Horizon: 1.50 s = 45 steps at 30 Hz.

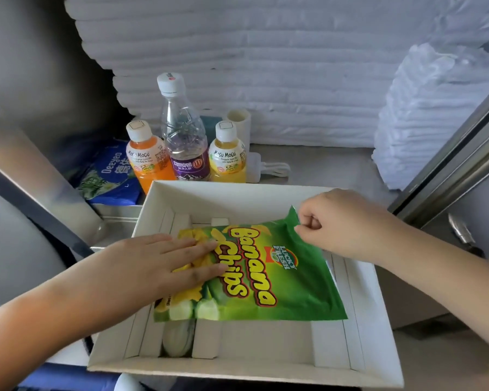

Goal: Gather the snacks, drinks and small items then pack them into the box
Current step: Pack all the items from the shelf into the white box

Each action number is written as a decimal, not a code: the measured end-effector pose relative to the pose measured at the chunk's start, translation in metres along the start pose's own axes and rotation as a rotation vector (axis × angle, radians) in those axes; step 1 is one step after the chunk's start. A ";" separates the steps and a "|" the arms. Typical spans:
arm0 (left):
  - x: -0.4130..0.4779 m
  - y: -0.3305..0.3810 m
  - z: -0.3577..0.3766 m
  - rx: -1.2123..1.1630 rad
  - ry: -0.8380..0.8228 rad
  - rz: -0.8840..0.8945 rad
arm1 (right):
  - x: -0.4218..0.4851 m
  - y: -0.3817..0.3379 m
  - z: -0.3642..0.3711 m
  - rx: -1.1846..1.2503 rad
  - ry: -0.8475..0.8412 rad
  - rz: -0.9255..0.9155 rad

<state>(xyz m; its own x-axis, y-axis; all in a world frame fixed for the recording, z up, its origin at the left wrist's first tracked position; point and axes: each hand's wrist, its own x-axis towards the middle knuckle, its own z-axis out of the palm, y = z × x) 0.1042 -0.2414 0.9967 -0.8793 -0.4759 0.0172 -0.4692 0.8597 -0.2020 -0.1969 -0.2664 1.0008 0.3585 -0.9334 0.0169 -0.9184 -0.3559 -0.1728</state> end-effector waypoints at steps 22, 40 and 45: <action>0.039 0.028 0.034 -0.066 -0.242 0.077 | 0.041 0.001 -0.011 -0.331 -0.027 -0.385; 0.032 0.026 0.014 -0.050 -0.017 -0.161 | 0.058 -0.003 -0.062 -0.032 -0.027 -0.477; 0.032 0.035 0.025 -0.366 -0.128 -0.188 | 0.066 -0.007 -0.053 0.037 -0.198 -0.374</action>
<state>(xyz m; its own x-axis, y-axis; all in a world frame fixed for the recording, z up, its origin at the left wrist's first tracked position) 0.0621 -0.2313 0.9655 -0.7696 -0.6297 -0.1054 -0.6383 0.7543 0.1540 -0.1755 -0.3281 1.0553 0.6945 -0.7120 -0.1036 -0.7136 -0.6631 -0.2261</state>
